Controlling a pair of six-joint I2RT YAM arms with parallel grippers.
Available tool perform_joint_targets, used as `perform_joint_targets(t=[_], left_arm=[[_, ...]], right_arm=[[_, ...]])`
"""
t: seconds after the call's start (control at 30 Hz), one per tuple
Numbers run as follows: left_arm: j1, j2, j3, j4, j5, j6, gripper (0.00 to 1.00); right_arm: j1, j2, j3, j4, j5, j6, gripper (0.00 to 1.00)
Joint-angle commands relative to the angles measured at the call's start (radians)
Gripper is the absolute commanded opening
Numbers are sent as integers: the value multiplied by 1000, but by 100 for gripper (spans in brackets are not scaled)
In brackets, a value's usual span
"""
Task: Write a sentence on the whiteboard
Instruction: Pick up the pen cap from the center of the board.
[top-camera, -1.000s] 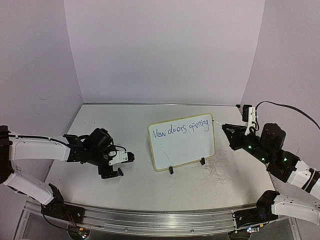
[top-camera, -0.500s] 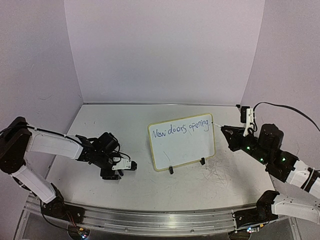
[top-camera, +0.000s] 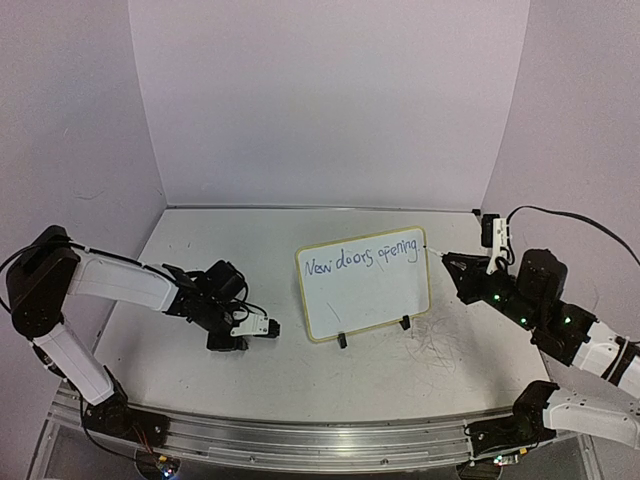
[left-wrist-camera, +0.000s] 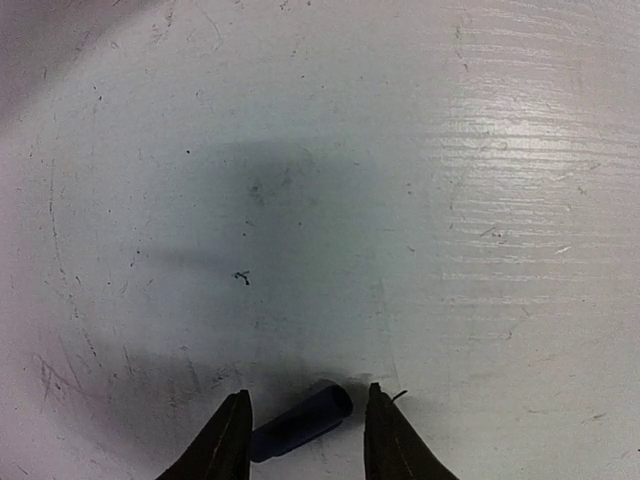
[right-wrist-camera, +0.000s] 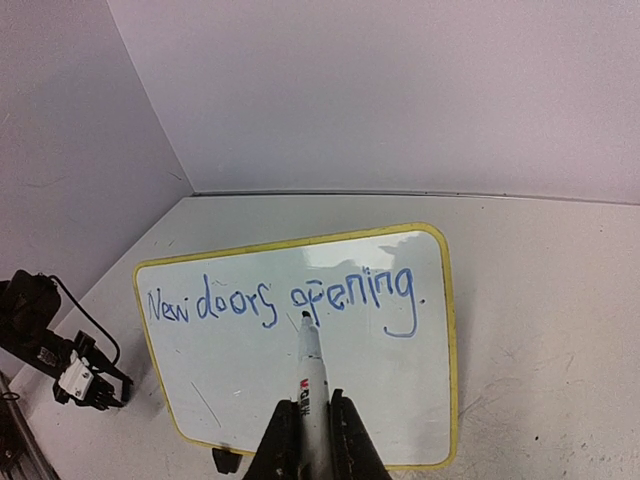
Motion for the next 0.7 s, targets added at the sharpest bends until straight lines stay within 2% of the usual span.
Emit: perform_joint_targets(t=[0.0, 0.27, 0.67], left_arm=[[5, 21, 24, -88, 20, -57, 40], [38, -3, 20, -157, 31, -119, 45], [50, 57, 63, -193, 62, -164, 33]], right_arm=[[-3, -12, -5, 26, 2, 2, 0], [-3, 2, 2, 37, -6, 1, 0], [-3, -1, 5, 43, -13, 5, 0]])
